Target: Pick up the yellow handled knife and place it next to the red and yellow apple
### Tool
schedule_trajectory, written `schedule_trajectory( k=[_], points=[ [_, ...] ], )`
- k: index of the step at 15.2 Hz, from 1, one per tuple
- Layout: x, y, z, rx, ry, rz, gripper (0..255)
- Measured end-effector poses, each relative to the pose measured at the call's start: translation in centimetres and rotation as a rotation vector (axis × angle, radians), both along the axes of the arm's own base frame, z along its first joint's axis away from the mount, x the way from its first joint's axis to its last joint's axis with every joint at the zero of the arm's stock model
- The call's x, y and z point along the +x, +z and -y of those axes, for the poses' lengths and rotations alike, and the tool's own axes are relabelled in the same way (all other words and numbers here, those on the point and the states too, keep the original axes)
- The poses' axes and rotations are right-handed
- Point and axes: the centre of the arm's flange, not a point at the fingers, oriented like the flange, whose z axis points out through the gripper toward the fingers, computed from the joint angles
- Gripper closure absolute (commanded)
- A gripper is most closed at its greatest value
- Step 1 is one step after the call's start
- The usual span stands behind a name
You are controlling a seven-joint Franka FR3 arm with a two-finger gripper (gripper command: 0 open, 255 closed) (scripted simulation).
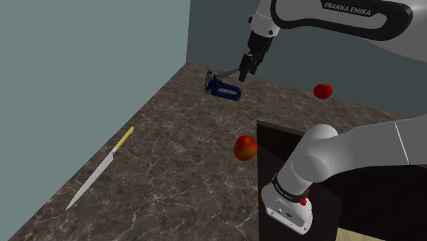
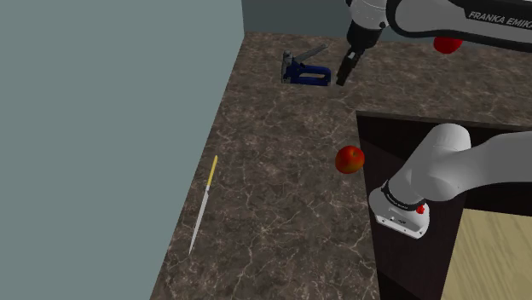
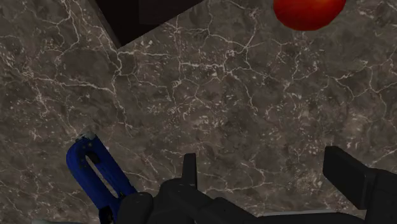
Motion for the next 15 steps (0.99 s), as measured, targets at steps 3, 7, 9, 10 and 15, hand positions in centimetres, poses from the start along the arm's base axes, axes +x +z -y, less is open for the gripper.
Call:
schedule_trajectory(
  k=[3, 7, 9, 10, 15],
  points=[
    [-0.2, -0.7, -1.5, 0.0, -0.025, -0.001, 0],
    [-0.1, -3.0, -6.0, 0.002, -0.106, -0.003, 0],
    [0.1, -3.6, -8.5, 0.003, -0.149, -0.004, 0],
    [0.1, -4.3, -9.7, 0.003, -0.171, -0.005, 0],
    [1.3, -6.9, -15.9, 0.007, -0.281, -0.008, 0]
  ],
)
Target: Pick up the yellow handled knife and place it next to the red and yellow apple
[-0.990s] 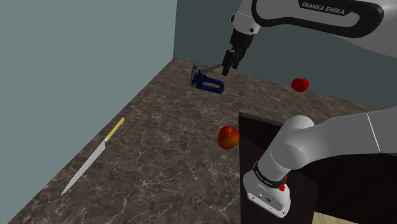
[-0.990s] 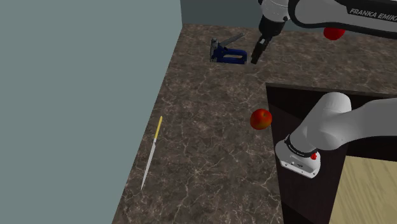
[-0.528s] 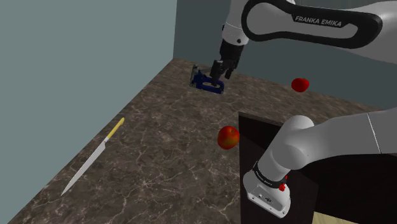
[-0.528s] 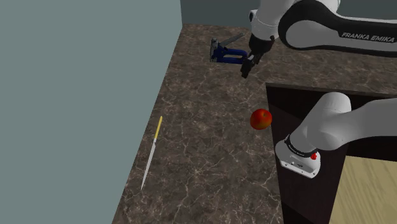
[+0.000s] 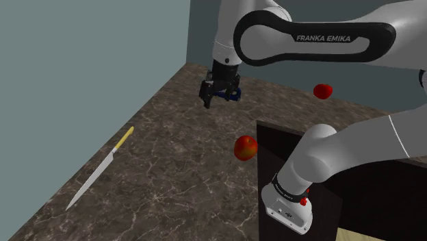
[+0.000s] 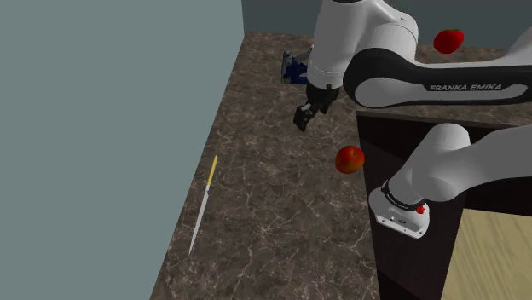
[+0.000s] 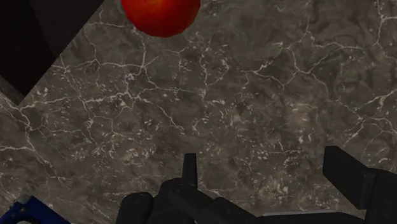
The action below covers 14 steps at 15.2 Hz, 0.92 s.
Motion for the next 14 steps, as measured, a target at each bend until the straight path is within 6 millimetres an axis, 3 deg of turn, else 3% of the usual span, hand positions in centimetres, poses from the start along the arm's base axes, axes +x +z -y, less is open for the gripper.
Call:
schedule_trajectory(
  k=[5, 14],
  points=[
    [1.1, -2.7, -5.5, 0.002, -0.111, -0.003, 0],
    [5.9, -7.6, -15.8, 0.006, -0.306, -0.008, 0]
  ],
)
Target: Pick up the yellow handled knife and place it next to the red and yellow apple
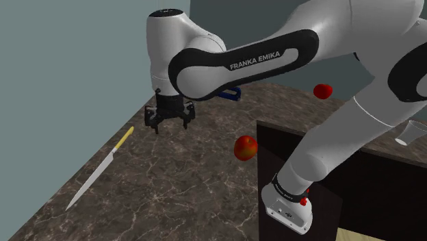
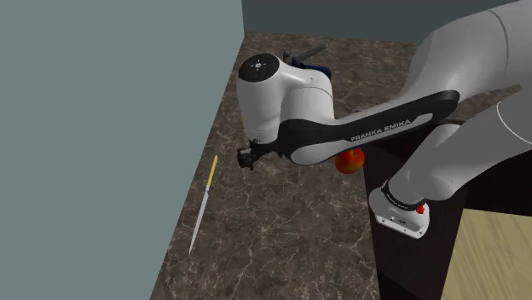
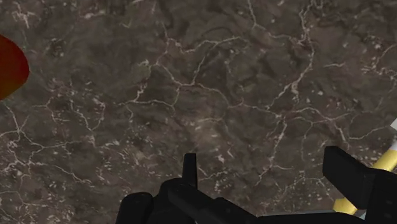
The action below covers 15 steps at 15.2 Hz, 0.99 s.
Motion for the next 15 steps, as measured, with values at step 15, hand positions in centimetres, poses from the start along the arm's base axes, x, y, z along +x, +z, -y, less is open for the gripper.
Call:
schedule_trajectory(
  k=[15],
  points=[
    [11.2, -8.0, -14.1, 0.013, -0.332, -0.009, 0]
  ],
)
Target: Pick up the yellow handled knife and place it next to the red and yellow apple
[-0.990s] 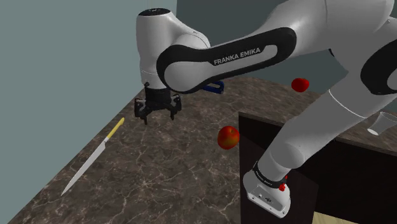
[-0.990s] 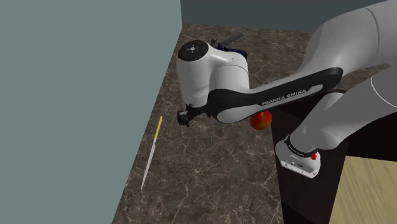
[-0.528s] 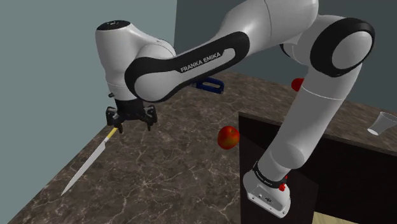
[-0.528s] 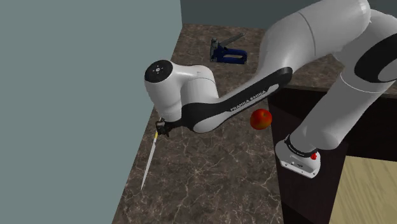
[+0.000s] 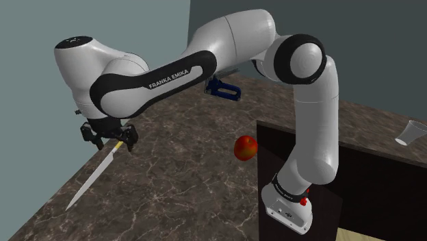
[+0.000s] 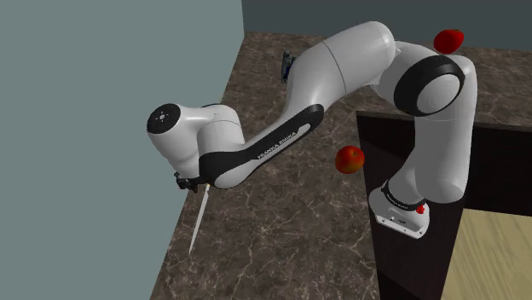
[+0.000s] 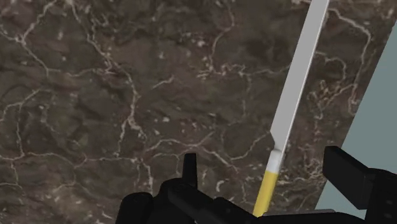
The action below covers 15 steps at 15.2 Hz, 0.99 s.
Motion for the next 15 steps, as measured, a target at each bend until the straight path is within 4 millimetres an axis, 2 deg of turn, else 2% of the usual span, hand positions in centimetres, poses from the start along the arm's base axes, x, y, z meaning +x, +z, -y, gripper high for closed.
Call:
schedule_trajectory(
  k=[1, 3, 9, 15],
  points=[
    [0.7, -0.5, -0.9, 0.0, -0.02, -0.001, 0],
    [1.5, -1.5, -1.4, -0.001, -0.037, -0.001, 0],
    [1.7, -4.6, -1.3, -0.002, -0.044, -0.001, 0],
    [1.7, -5.0, -1.3, -0.002, -0.043, -0.001, 0]
  ],
)
